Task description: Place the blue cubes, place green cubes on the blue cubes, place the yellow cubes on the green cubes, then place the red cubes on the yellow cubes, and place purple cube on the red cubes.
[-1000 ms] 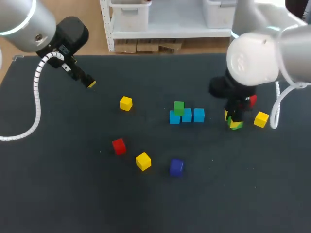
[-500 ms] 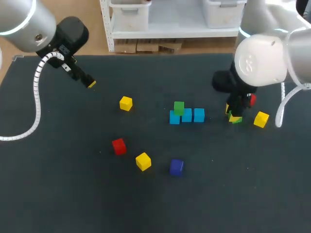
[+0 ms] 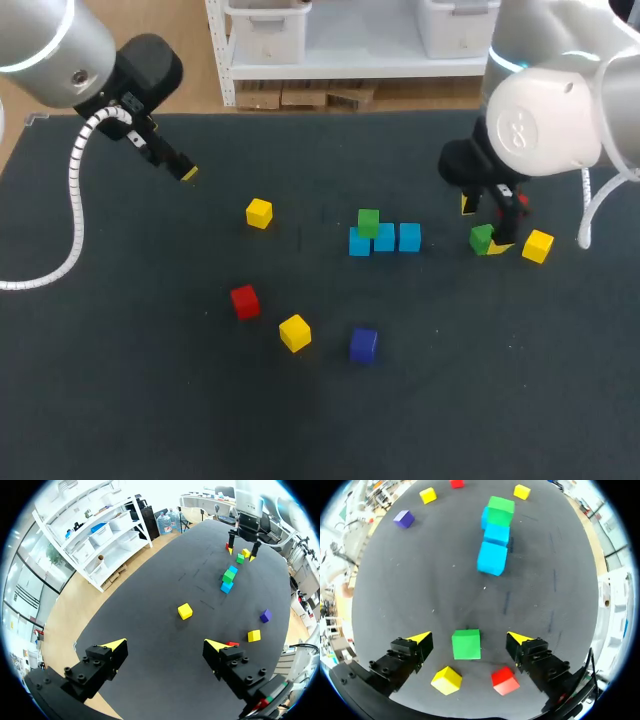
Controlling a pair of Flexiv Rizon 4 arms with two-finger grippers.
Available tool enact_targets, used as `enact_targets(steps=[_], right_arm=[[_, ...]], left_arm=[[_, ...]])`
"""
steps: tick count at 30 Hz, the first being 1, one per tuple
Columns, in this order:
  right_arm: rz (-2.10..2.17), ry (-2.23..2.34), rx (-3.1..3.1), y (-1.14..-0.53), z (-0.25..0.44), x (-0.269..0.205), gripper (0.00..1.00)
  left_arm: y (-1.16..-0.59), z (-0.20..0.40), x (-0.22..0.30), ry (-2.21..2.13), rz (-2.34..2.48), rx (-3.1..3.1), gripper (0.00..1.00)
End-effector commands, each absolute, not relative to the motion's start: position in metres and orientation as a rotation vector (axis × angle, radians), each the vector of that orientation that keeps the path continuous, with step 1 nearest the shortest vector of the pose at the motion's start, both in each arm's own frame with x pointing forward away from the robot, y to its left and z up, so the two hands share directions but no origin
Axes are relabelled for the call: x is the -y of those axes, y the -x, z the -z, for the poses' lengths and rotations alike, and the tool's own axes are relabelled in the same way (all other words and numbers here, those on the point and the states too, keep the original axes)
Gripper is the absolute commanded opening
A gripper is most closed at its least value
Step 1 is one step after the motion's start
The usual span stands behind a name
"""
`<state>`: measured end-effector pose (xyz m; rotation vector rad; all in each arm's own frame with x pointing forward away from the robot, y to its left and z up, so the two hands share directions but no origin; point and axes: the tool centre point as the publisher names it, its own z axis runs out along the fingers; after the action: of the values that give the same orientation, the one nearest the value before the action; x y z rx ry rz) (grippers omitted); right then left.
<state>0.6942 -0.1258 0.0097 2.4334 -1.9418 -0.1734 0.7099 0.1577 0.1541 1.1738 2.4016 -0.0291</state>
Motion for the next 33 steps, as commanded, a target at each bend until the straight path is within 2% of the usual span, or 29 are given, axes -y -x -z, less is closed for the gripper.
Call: enact_targets(steps=[1, 18, 19, 20, 21, 24, 25, 26, 27, 28, 33], right_arm=[[0.155, -2.454, 1.897, -0.688, -0.015, 0.132, 1.00], [0.115, -2.458, 1.869, -0.693, 0.004, 0.137, 1.00], [0.111, -2.457, 1.869, -0.694, 0.004, 0.138, 0.90], [0.110, -2.456, 1.870, -0.694, 0.004, 0.138, 0.84], [0.108, -2.454, 1.872, -0.694, 0.004, 0.138, 0.54], [0.114, -2.449, 1.893, -0.694, 0.004, 0.138, 0.35], [0.114, -2.449, 1.895, -0.694, 0.004, 0.138, 0.33], [0.113, -2.444, 1.896, -0.694, 0.004, 0.138, 0.27], [0.112, -2.442, 1.895, -0.694, 0.004, 0.138, 0.06], [0.111, -2.441, 1.895, -0.694, 0.004, 0.138, 0.00], [0.160, -2.416, 1.924, -0.692, 0.004, 0.136, 0.00]], left_arm=[[-0.712, -0.154, -0.158, -1.179, 0.033, -2.401, 1.00], [-0.712, -0.154, -0.158, -1.179, 0.033, -2.401, 1.00], [-0.712, -0.154, -0.158, -1.179, 0.033, -2.401, 1.00], [-0.712, -0.154, -0.158, -1.179, 0.033, -2.401, 1.00], [-0.712, -0.154, -0.158, -1.179, 0.033, -2.401, 1.00], [-0.712, -0.154, -0.158, -1.179, 0.033, -2.401, 1.00], [-0.712, -0.154, -0.158, -1.179, 0.033, -2.401, 1.00], [-0.712, -0.154, -0.158, -1.179, 0.033, -2.401, 1.00], [-0.712, -0.154, -0.158, -1.179, 0.033, -2.401, 1.00], [-0.712, -0.154, -0.158, -1.179, 0.033, -2.401, 1.00], [-0.712, -0.154, -0.158, -1.179, 0.033, -2.401, 1.00]])
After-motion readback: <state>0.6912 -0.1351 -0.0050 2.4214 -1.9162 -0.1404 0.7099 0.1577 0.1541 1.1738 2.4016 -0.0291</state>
